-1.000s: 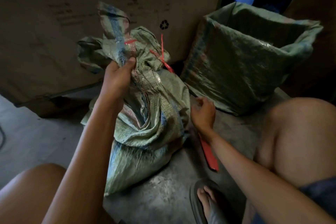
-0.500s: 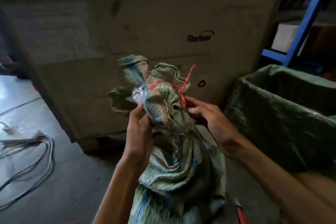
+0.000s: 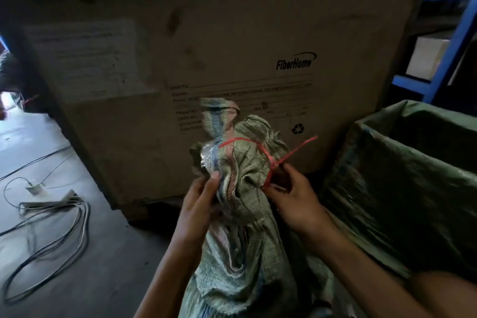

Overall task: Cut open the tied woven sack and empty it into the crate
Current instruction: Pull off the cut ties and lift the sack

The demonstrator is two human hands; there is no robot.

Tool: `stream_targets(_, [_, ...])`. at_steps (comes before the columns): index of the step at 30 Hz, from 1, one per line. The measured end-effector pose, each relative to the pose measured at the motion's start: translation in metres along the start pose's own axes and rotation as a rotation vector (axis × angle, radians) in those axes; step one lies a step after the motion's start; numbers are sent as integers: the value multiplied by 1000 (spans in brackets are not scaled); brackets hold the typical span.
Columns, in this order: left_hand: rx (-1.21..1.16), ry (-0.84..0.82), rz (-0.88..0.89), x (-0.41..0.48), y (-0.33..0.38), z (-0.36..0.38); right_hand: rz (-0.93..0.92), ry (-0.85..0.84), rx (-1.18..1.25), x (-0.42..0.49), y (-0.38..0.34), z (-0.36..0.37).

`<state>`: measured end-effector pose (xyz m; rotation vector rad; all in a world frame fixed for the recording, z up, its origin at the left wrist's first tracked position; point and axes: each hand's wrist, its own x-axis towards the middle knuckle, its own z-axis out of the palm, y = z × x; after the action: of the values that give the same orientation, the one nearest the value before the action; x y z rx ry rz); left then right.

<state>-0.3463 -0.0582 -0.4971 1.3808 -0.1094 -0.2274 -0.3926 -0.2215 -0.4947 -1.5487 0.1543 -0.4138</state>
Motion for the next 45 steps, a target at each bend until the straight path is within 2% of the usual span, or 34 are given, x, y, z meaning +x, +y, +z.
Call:
stream_targets(2, [221, 220, 209, 4, -6, -2, -80, 99, -162, 2, 3, -6])
stream_targets(3, [295, 263, 314, 7, -7, -5, -116, 130, -229, 1, 3, -8])
stream_targets(5, [327, 153, 432, 10, -5, -6, -172, 187, -317, -4, 2, -9])
stream_targets(7, [345, -13, 379, 6, -4, 0, -223, 178, -344, -7, 2, -7])
stream_targets(8, [401, -33, 350, 6, -6, 3, -250, 153, -356, -7, 3, -6])
stream_targets(10, [482, 18, 308, 11, -13, 5, -298, 120, -392, -7, 5, -6])
stream_targets(13, [291, 39, 203, 20, -18, -1, -343, 145, -428, -5, 5, -10])
stream_targets(17, [158, 199, 107, 35, -18, -19, -306, 285, -406, 6, 3, -30])
stream_targets(21, [-80, 408, -91, 51, -16, -44, -171, 470, -257, 18, 3, -53])
stream_targets(23, [-133, 440, -143, 54, -14, -52, -135, 496, -215, 20, 6, -58])
stream_targets(28, [-292, 286, -164, 55, -15, -45, -3, 382, -323, 20, 24, -50])
stream_targets(31, [-302, 174, -162, 54, -14, -36, 88, 208, -179, 19, 17, -45])
stream_targets(33, [-274, 126, -139, 53, -14, -32, 105, 88, -228, 14, 15, -42])
stream_targets(34, [-264, 119, -130, 53, -14, -33, 71, 89, -355, 13, 17, -42])
stream_targets(36, [-228, 173, -91, 54, -12, -37, -59, 239, -626, 14, 24, -46])
stream_targets(38, [-143, 300, -26, 55, -8, -47, -110, 376, -709, 20, 27, -54])
stream_targets(41, [-113, 392, 7, 57, -7, -55, -88, 441, -719, 27, 31, -64])
stream_targets(43, [-142, 345, -35, 58, -12, -51, -83, 423, -665, 25, 36, -60])
stream_targets(45, [-148, 199, -74, 58, -21, -44, -8, 344, -460, 22, 40, -50])
